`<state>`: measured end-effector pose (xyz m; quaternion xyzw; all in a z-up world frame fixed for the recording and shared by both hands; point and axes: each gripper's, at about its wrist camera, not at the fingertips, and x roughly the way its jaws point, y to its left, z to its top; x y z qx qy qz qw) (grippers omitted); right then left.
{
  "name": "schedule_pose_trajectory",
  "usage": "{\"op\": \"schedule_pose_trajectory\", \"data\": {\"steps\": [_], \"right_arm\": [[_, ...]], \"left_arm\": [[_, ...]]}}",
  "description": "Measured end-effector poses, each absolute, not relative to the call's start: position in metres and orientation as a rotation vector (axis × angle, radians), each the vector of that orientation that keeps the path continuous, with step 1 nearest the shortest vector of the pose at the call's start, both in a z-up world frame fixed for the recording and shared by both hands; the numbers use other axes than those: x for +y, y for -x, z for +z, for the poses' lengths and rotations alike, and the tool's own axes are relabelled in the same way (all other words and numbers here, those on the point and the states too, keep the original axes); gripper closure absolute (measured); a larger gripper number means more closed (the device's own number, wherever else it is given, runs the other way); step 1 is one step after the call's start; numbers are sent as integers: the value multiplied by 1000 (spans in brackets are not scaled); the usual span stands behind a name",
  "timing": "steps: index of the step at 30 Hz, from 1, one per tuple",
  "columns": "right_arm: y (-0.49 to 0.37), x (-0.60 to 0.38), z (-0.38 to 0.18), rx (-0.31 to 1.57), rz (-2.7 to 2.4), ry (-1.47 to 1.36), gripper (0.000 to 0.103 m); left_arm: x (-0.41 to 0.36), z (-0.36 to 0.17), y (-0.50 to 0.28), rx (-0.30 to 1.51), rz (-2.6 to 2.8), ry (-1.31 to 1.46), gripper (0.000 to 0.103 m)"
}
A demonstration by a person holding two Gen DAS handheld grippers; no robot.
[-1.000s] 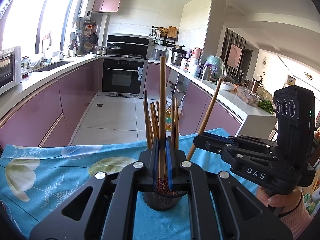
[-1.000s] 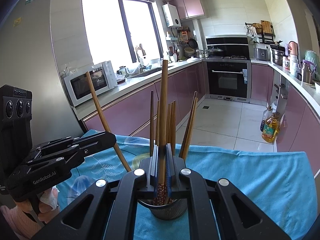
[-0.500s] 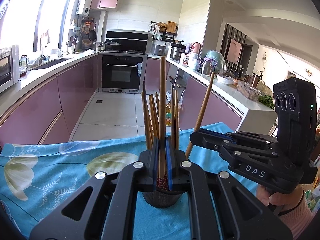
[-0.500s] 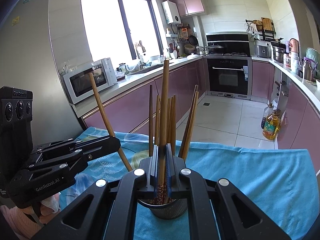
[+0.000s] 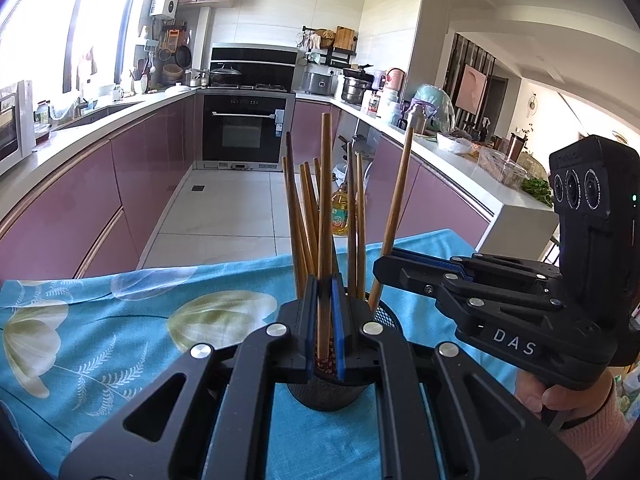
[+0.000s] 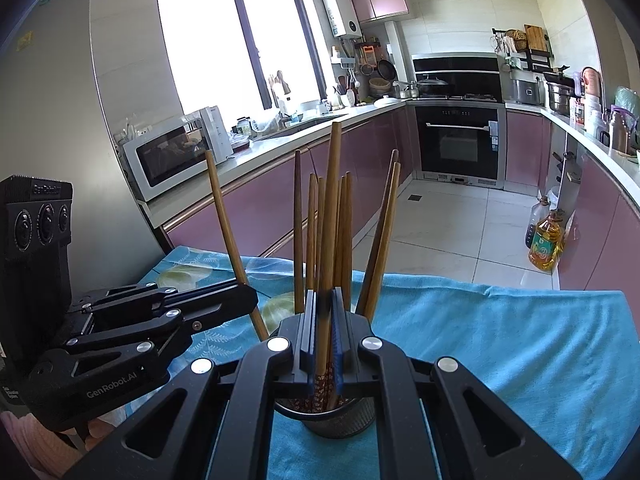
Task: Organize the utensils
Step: 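Push the chopstick down into the cup with the right gripper, then open the right gripper and withdraw from the mesh cup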
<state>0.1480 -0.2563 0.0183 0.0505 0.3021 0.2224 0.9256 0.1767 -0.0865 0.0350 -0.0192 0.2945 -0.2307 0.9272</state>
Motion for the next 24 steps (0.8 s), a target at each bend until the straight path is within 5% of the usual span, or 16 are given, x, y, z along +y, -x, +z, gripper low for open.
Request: {"op": "schedule_pose_trajectory", "data": {"steps": [24], "right_arm": [[-163,-252,10,654,449,-131,96]], "left_arm": [[-89,17,-201,655,-451,40,95]]}}
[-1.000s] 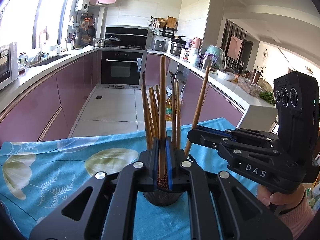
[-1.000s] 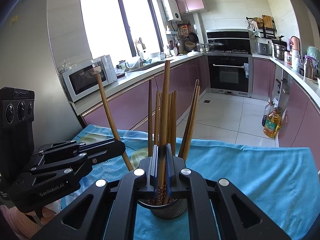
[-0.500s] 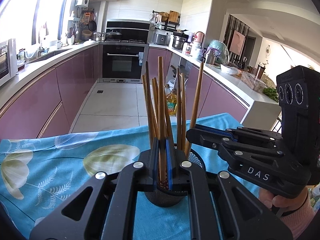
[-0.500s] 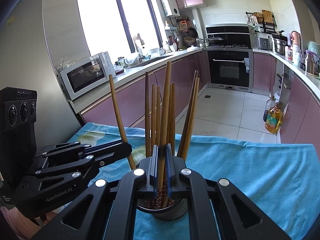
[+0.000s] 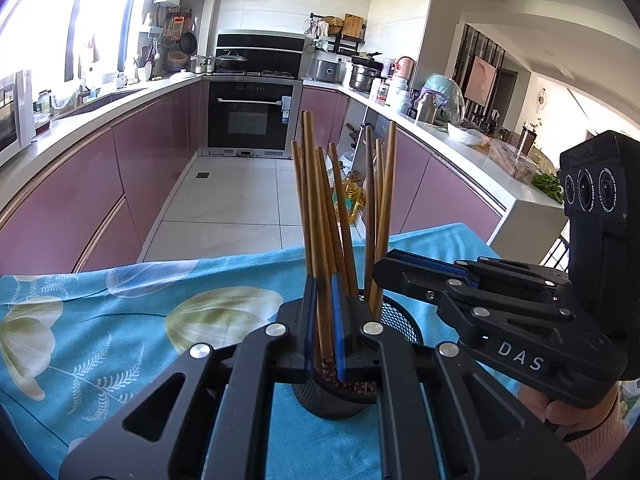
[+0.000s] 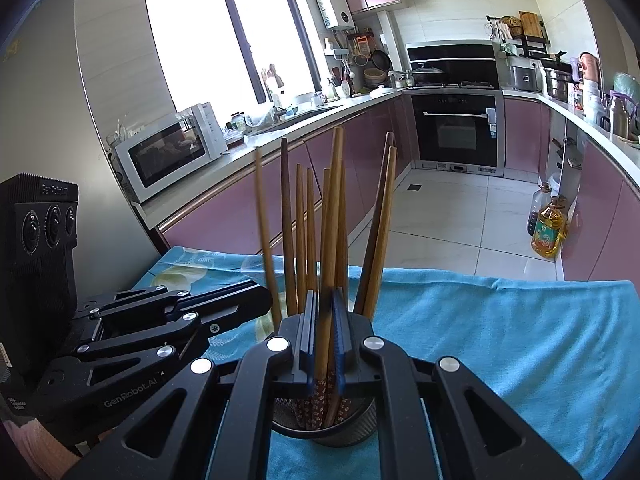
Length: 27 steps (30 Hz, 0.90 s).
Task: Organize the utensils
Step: 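Open the right gripper and withdraw from the mesh cup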
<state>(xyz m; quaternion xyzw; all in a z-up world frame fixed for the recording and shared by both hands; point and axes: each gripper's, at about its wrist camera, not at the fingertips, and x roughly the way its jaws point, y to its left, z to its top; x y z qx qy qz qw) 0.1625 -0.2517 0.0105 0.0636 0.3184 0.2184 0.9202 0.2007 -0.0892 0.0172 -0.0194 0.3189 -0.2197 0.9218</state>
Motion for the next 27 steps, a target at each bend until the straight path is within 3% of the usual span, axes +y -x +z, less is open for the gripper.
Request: {"op": "schedule_pose_trajectory", "data": {"steps": [8,16,18,23,24,27], "right_arm": [[-159,-251,11,645,446,-123,96],[-144,-256,9,629,418,-112,77],[-137,-257,9,620,408,-106,75],[-115,-257,8,576,375,-70,53],[-110,-258,8,563,363,-62,46],[-94,-260,5,528,338,-54,27]], "left_arm": [[-88,16,-199,657,-446,36,94],[-80,10,-188,648,-430,38,79],[-76,9,-182,638,-416,39,71],[-65,10,-159,583,-370,30,51],[-62,9,-153,573,-356,27,40],[-52,8,-133,531,-314,25,22]]}}
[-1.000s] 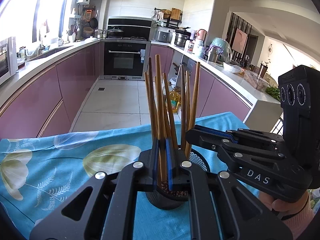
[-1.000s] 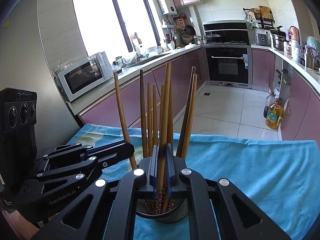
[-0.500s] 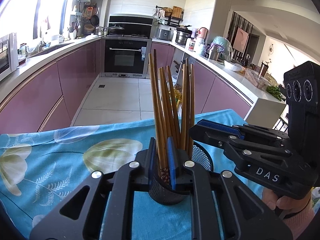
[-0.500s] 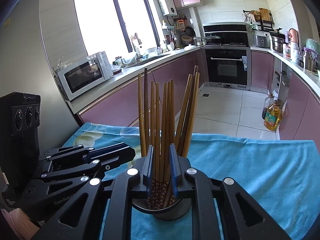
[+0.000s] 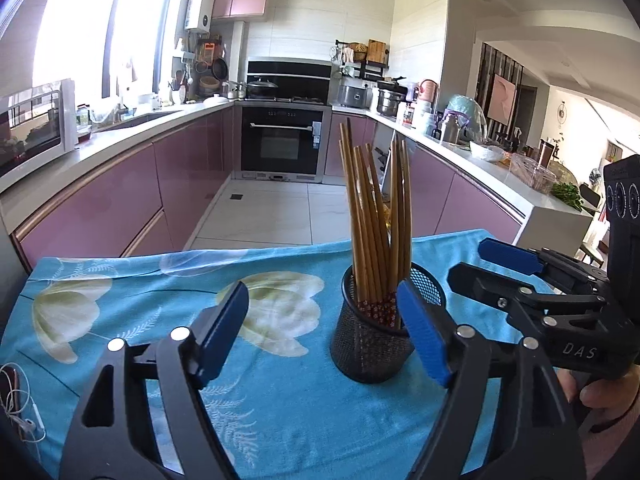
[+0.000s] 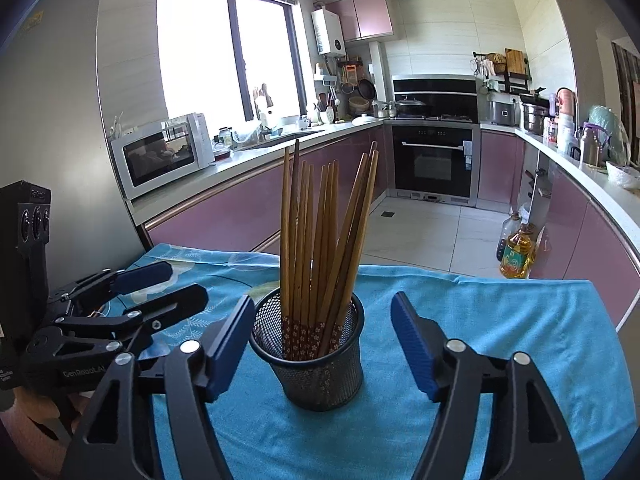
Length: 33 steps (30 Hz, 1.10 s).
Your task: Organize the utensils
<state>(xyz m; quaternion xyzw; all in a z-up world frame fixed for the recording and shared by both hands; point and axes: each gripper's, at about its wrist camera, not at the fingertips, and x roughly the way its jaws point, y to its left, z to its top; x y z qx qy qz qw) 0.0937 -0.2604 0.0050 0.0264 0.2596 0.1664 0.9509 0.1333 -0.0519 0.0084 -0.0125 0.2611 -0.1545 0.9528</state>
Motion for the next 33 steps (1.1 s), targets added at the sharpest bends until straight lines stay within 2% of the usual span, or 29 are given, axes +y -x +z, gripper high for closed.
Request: {"op": "schedule_pose_trajectory", "data": {"steps": [1,2,5,21,33], "right_arm": [[-88,-262,3,516,329,-52,21],[-83,-262,1,504,324,-47,20],[-68,-261,-6,475,300,-35,6],[-11,-240,-14,265,222,31,7],[-1,-238,-15,228,201,22,7]], "left_arm": [[-48,8,-127,519,-302,26,17],[-44,7,-121,508,-288,30,8],[-34,3,-101,473,-253,30,5],[-5,3,-34,290,-132,43,5],[-4,7,-16,234,-122,56,5]]}}
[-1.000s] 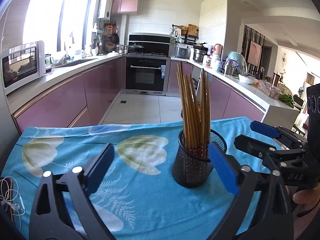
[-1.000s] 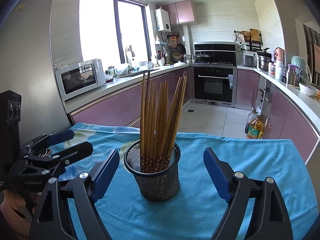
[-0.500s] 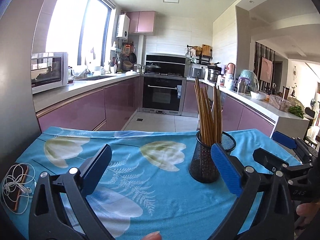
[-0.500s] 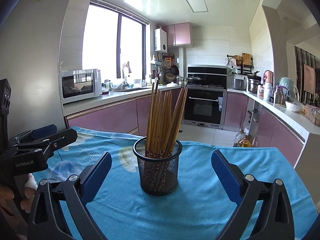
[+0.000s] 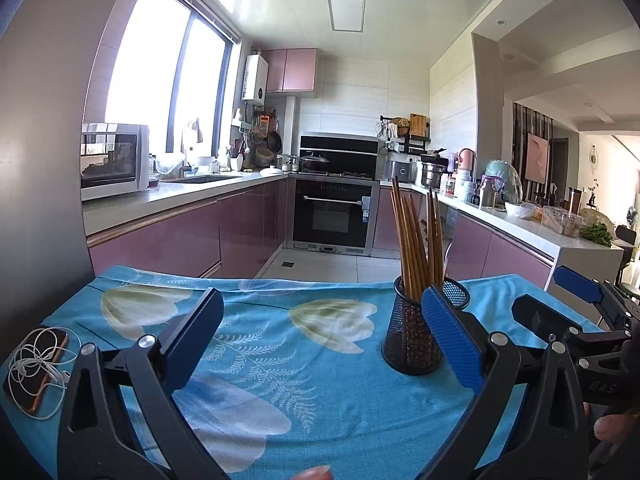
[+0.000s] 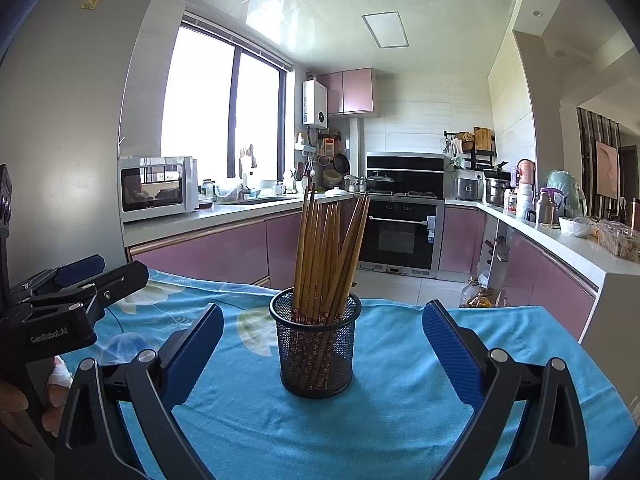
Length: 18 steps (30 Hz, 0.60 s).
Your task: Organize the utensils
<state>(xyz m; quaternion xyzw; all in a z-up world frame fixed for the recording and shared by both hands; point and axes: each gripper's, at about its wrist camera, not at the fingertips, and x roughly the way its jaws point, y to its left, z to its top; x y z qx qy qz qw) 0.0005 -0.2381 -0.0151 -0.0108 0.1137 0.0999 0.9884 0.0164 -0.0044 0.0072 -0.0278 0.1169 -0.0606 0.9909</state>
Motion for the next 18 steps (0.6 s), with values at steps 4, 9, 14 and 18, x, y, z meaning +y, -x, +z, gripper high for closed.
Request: {"op": "schedule_pose_trajectory", "data": {"steps": [4,9,14,18], "right_arm": [[2,-237,-16,216,196,23,7],[4,-237,-16,216,196,16,7],[5,-240,-15,214,190,1,7],[7,-242,-14,211,185,-2,7]], "left_arm": [[-6,9,-12,219,-122,57,5],[-8,9,-8,208,-116,48,5],[-8,9,-7,208,-112,51,5],[-8,8,-7,205,-109,46,5]]}}
